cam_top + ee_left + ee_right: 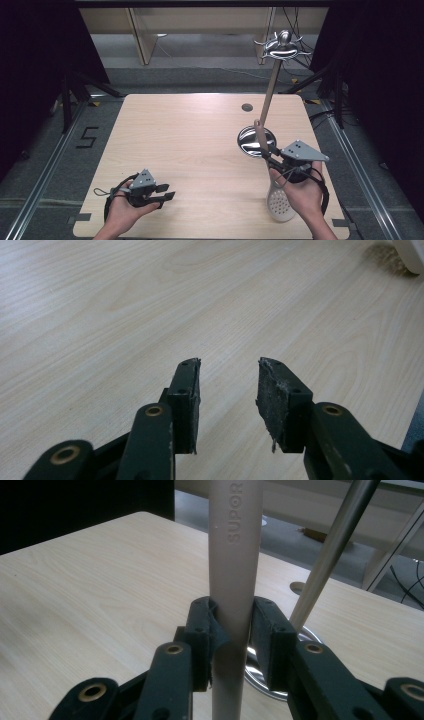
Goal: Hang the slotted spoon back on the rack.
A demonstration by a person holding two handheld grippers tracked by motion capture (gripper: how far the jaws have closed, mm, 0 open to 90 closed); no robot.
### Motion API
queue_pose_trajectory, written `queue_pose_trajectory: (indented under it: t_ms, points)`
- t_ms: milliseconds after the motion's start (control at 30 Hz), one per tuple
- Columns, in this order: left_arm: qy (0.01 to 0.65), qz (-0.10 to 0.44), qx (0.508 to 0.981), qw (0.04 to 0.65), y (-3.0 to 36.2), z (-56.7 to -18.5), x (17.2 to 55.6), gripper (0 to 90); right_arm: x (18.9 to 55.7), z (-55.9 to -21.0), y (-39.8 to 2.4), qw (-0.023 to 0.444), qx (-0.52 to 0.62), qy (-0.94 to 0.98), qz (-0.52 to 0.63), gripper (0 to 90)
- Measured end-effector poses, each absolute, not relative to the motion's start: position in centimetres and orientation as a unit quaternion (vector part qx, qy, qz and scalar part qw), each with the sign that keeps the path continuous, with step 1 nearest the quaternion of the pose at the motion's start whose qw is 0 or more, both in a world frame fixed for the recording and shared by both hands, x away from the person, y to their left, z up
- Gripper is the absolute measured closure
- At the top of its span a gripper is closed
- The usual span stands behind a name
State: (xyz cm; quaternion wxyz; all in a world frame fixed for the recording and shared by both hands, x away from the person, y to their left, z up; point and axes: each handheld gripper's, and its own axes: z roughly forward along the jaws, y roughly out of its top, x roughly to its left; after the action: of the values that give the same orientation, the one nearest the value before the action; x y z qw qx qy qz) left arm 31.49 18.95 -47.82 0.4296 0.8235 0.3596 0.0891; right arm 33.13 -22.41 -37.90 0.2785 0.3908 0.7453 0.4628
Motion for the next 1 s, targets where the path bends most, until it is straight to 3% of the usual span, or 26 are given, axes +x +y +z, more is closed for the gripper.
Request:
queue_pose_trajectory:
  t_ms: [200, 233, 267, 633, 1000]
  points:
    - [0.351, 0.093, 0.828, 0.428, 19.0, -47.8, 31.6, 60.3, 32.9, -37.7, -22.8, 0.317, 0.382, 0.727, 0.474, 71.3]
    - [0.351, 0.094, 0.828, 0.427, 19.0, -47.8, 31.5, 60.3, 32.6, -37.6, -22.6, 0.3, 0.402, 0.722, 0.477, 71.3]
    - [0.351, 0.094, 0.828, 0.427, 19.0, -47.8, 31.5, 60.3, 32.8, -37.5, -22.9, 0.321, 0.385, 0.718, 0.483, 71.3]
    - [0.36, 0.088, 0.824, 0.429, 19.0, -47.8, 31.5, 60.3, 32.5, -36.9, -23.5, 0.35, 0.396, 0.684, 0.503, 71.3]
    - [0.359, 0.089, 0.824, 0.43, 18.9, -47.8, 31.5, 60.3, 32.4, -36.4, -23.7, 0.351, 0.404, 0.67, 0.515, 71.4]
